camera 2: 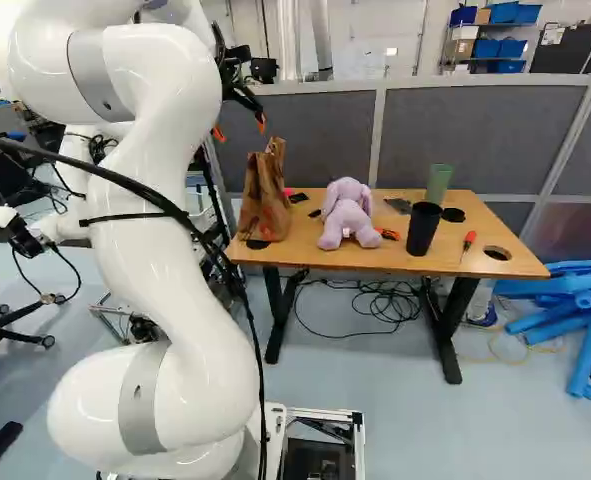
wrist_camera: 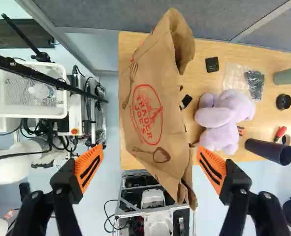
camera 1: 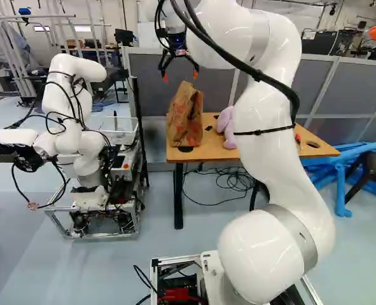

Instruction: Pick up the bag on the ground and place it on the table

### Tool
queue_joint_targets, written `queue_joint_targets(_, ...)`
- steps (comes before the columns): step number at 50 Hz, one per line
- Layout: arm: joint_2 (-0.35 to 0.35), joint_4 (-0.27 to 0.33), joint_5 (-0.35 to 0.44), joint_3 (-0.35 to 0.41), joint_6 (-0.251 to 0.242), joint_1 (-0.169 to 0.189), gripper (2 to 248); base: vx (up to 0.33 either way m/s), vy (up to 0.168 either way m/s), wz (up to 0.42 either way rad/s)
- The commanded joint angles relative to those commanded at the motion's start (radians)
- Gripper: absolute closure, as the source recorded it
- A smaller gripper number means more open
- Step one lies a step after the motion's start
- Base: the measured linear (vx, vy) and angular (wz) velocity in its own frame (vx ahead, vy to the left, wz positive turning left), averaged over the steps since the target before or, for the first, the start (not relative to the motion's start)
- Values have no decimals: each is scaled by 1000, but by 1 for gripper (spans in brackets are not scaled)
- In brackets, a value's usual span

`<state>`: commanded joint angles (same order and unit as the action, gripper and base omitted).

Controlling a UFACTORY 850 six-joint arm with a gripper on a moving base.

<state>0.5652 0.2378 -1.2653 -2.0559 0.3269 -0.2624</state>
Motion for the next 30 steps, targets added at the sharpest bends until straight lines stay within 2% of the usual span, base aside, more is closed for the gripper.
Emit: queue_joint_targets(30, 0, 0, 0, 0, 0, 0, 3, -114, -3, 8)
